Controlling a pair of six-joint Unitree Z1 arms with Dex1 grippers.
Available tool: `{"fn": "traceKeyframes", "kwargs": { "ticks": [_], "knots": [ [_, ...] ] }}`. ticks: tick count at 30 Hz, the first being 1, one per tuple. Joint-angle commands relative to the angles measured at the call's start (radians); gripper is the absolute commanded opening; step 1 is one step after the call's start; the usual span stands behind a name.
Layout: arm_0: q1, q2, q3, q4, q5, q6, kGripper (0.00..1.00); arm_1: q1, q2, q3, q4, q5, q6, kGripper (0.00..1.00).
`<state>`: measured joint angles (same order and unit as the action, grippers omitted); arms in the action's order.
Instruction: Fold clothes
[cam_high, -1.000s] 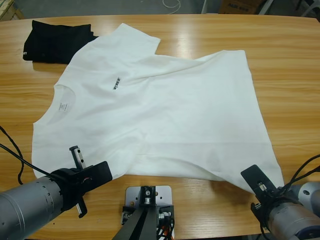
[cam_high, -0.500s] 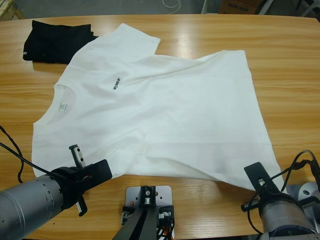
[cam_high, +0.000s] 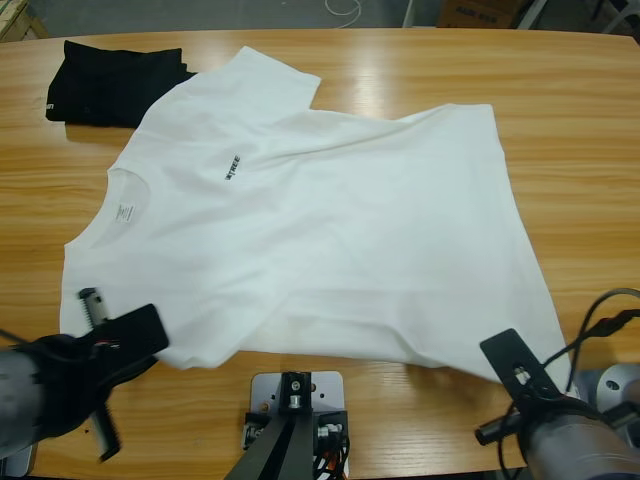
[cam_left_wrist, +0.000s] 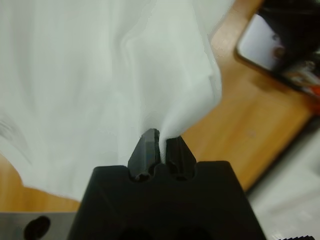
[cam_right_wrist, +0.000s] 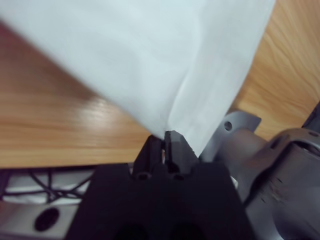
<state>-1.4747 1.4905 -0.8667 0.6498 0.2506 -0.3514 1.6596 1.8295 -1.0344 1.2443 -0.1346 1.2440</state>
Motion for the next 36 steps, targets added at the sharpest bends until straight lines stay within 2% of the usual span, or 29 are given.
{"fn": "traceKeyframes", "kwargs": {
  "ticks": [1, 5, 8, 14, 20, 24, 36],
  "knots": [
    [0.023, -0.061, -0.083, 0.224, -0.078, -0.129, 0.000, -0.019, -0.087, 0.010, 0.080, -0.014, -0.028, 0.000],
    [0.100, -0.067, -0.102, 0.231, -0.066, -0.118, 0.000, -0.093, -0.132, 0.012, 0.088, -0.108, -0.112, 0.000],
    [0.193, -0.068, -0.138, 0.234, -0.065, -0.059, 0.000, -0.200, -0.158, 0.013, 0.096, -0.186, -0.212, 0.000],
    [0.357, -0.047, -0.227, 0.234, -0.065, 0.058, 0.000, -0.397, -0.141, -0.003, 0.041, -0.256, -0.456, 0.000],
    [0.447, 0.044, -0.318, 0.231, -0.065, 0.170, 0.000, -0.552, -0.119, -0.010, -0.038, -0.281, -0.641, 0.000],
    [0.484, 0.113, -0.369, 0.231, -0.065, 0.219, 0.000, -0.591, -0.068, -0.032, -0.062, -0.274, -0.732, 0.000],
    [0.589, 0.160, -0.378, 0.229, 0.022, 0.295, 0.000, -0.740, -0.009, -0.055, -0.095, -0.273, -0.881, 0.000]
  ]
}}
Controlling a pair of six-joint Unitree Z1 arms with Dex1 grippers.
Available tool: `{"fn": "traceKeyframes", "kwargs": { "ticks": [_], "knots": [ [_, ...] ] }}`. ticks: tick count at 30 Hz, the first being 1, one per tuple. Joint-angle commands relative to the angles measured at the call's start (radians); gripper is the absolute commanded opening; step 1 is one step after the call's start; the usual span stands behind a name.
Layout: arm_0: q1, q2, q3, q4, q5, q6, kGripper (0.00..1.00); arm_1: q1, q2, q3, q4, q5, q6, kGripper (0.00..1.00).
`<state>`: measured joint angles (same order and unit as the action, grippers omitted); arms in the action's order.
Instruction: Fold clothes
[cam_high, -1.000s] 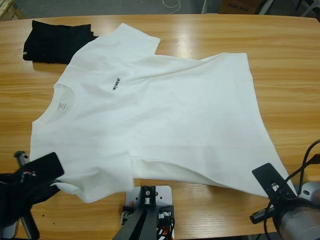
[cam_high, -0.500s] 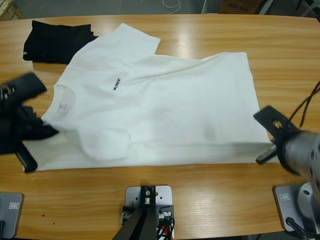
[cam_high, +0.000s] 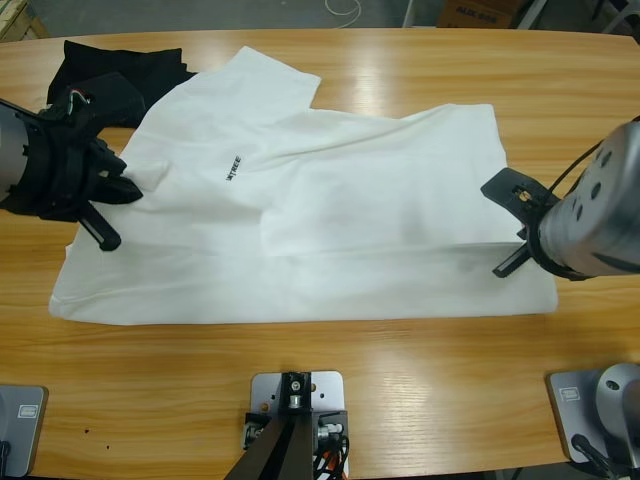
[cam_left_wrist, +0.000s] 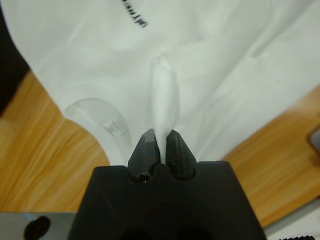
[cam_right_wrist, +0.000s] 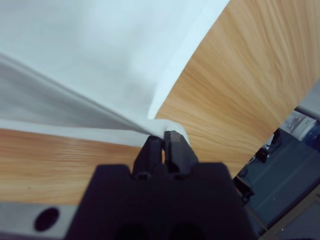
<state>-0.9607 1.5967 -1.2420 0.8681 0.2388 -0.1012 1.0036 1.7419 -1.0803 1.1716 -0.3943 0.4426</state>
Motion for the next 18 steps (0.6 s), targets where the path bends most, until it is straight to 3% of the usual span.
{"fn": "traceKeyframes", "kwargs": {
  "ticks": [1, 11, 18],
  "knots": [
    [0.084, 0.055, -0.005, 0.011, 0.035, 0.051, 0.000, -0.103, 0.082, -0.017, -0.027, -0.014, -0.098, 0.000],
    [0.129, 0.127, -0.091, 0.009, 0.039, 0.119, 0.000, -0.242, 0.177, -0.100, -0.045, 0.008, -0.263, 0.000],
    [0.135, 0.170, -0.124, 0.009, 0.037, 0.129, 0.000, -0.252, 0.230, -0.099, -0.033, 0.086, -0.278, 0.000]
  ]
}}
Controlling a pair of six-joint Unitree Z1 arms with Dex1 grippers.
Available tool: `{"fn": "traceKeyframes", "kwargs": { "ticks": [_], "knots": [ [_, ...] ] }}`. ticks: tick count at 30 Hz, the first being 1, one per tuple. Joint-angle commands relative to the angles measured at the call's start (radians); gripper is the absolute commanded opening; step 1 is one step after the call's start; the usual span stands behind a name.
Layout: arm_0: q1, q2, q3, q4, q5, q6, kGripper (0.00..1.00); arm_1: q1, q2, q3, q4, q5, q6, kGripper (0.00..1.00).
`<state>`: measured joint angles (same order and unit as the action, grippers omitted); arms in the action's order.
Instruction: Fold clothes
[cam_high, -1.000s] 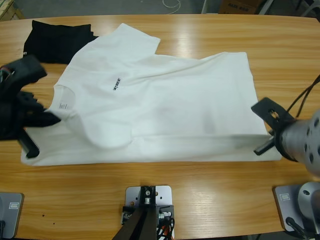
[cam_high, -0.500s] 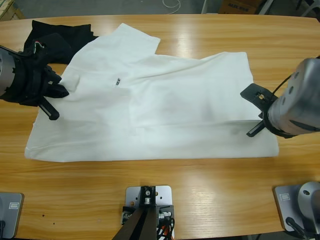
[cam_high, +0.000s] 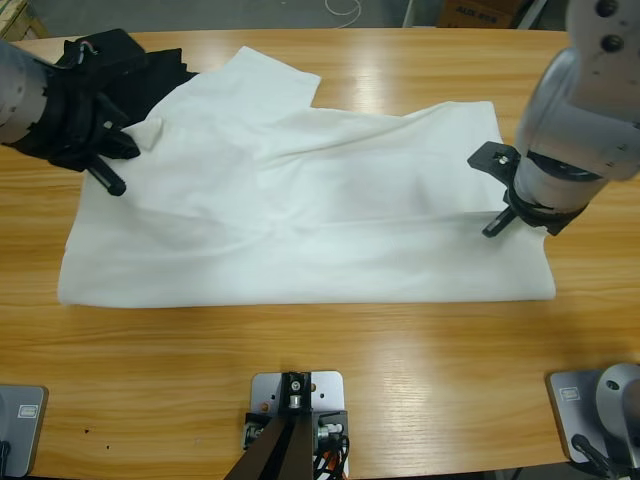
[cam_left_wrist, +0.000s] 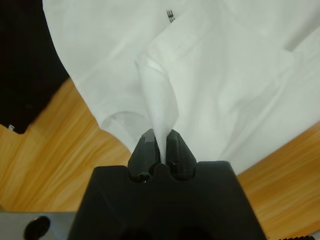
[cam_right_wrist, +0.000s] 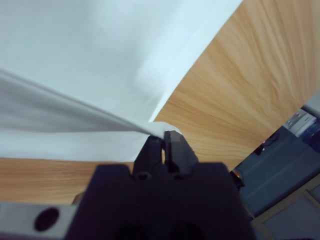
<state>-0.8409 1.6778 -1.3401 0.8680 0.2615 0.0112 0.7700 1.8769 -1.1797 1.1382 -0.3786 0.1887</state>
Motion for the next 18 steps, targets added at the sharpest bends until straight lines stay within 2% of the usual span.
{"fn": "traceKeyframes", "kwargs": {
  "ticks": [1, 5, 6, 7, 8, 9, 11, 18],
  "knots": [
    [0.016, 0.092, -0.023, 0.010, 0.015, 0.016, 0.000, -0.019, 0.096, 0.002, 0.002, 0.073, -0.025, 0.000],
    [0.016, 0.089, -0.011, 0.011, 0.015, 0.015, 0.000, -0.024, 0.109, 0.004, 0.019, 0.073, -0.017, 0.016],
    [0.016, 0.087, -0.011, 0.011, 0.016, 0.015, 0.000, -0.024, 0.096, 0.000, 0.018, 0.054, -0.008, 0.324],
    [0.016, 0.084, -0.011, 0.011, 0.016, 0.015, 0.000, -0.024, 0.073, -0.005, 0.014, 0.027, 0.006, 0.714],
    [0.016, 0.082, -0.011, 0.011, 0.015, 0.016, 0.000, -0.024, 0.048, -0.006, 0.014, -0.017, 0.026, 0.959],
    [0.016, 0.080, -0.012, 0.011, 0.015, 0.016, 0.000, -0.023, 0.027, -0.007, 0.017, -0.058, 0.041, 1.000],
    [0.016, 0.078, -0.013, 0.009, 0.012, 0.016, 0.000, -0.023, -0.011, -0.012, 0.021, -0.098, 0.048, 1.000],
    [0.017, 0.087, 0.033, -0.012, -0.105, 0.062, 0.000, -0.023, -0.056, -0.003, 0.051, -0.068, 0.066, 1.000]
  ]
}}
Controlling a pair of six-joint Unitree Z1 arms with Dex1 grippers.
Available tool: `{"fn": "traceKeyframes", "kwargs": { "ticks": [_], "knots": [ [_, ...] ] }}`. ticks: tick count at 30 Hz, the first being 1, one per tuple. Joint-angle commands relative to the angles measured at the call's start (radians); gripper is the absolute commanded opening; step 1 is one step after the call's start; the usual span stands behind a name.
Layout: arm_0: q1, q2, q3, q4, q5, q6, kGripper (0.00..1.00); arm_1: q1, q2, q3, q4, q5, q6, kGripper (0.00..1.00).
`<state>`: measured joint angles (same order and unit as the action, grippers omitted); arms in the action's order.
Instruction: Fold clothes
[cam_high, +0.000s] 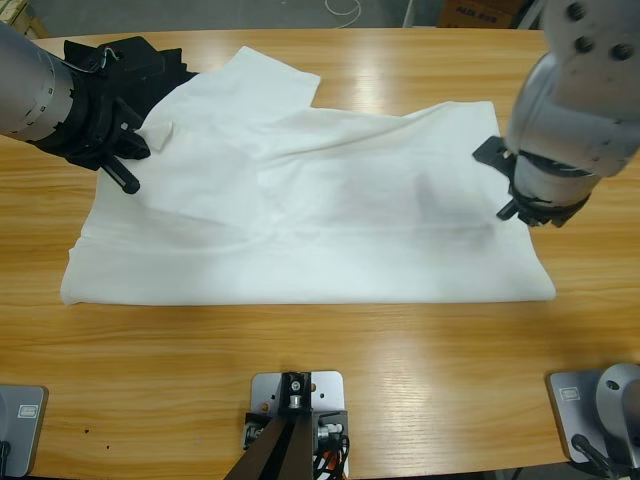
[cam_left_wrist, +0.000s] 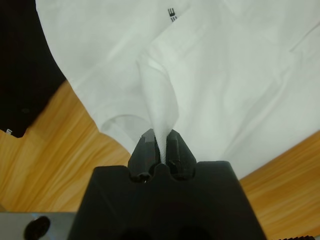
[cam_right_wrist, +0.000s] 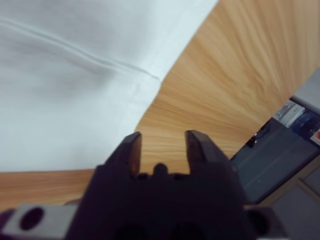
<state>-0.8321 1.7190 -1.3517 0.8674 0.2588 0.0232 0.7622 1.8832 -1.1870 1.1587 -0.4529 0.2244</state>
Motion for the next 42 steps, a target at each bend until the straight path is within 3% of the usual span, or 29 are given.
{"fn": "traceKeyframes", "kwargs": {
  "ticks": [1, 8, 17, 22, 25, 34, 37, 40, 42],
  "knots": [
    [0.008, 0.038, 0.062, -0.010, -0.113, 0.057, 0.000, -0.015, -0.062, 0.005, 0.030, 0.008, 0.031, 1.000],
    [0.008, -0.022, 0.232, -0.062, -0.132, 0.098, 0.000, -0.015, -0.035, 0.003, 0.025, 0.012, 0.032, 1.000],
    [-0.043, -0.136, 0.365, -0.258, -0.300, 0.248, 0.000, -0.003, -0.005, 0.003, 0.017, 0.041, 0.032, 1.000],
    [-0.081, -0.110, 0.410, -0.259, -0.328, 0.297, 0.000, -0.001, 0.002, 0.003, 0.016, 0.042, 0.033, 1.000],
    [-0.119, -0.058, 0.409, -0.231, -0.269, 0.296, 0.000, -0.001, 0.013, 0.007, 0.009, 0.042, 0.033, 1.000],
    [-0.199, -0.102, 0.398, -0.146, -0.254, 0.297, 0.000, -0.001, 0.040, 0.008, -0.003, 0.042, 0.022, 1.000],
    [-0.177, -0.221, 0.407, -0.126, -0.262, 0.284, 0.000, -0.001, 0.053, 0.000, -0.001, 0.040, 0.016, 1.000],
    [-0.078, -0.350, 0.425, -0.127, -0.306, 0.282, 0.000, -0.001, 0.061, 0.000, 0.001, 0.041, 0.015, 1.000],
    [-0.059, -0.373, 0.438, -0.129, -0.320, 0.284, 0.000, -0.001, 0.066, 0.000, 0.002, 0.040, 0.015, 1.000]
  ]
}}
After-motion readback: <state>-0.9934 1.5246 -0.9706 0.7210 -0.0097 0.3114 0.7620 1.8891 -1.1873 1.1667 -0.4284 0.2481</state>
